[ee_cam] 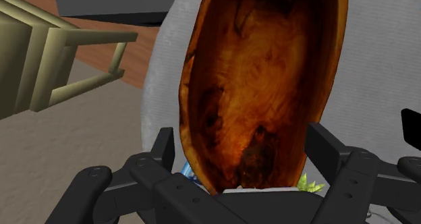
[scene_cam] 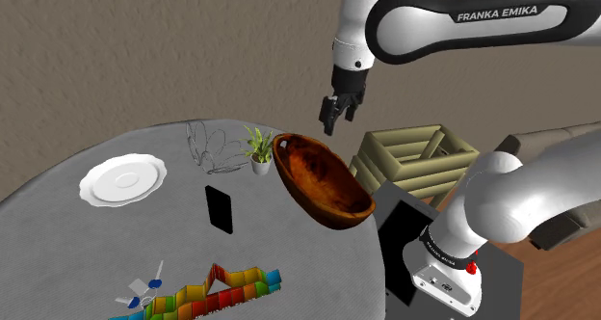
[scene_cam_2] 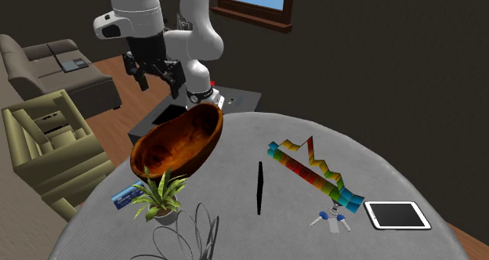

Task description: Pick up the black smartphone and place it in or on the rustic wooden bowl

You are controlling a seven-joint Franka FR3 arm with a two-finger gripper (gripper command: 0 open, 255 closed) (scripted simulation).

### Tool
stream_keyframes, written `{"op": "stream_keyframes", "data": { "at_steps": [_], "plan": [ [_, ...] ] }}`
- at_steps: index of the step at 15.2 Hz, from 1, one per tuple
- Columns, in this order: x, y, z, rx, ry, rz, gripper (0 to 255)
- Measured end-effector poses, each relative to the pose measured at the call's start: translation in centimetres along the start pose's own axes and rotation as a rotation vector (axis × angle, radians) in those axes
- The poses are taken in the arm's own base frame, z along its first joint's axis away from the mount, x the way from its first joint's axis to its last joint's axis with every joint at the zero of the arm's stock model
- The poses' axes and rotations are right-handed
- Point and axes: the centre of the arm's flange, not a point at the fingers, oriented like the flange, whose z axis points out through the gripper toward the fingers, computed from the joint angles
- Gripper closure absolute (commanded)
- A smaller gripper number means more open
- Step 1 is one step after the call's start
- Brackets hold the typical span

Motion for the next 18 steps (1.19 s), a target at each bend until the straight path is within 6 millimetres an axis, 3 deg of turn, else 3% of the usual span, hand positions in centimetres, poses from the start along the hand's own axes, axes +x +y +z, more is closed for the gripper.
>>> {"op": "stream_keyframes", "data": {
  "at_steps": [18],
  "plan": [
    [5.2, -22.3, 4.1, 0.040, 0.015, -0.164, 0]
  ]
}}
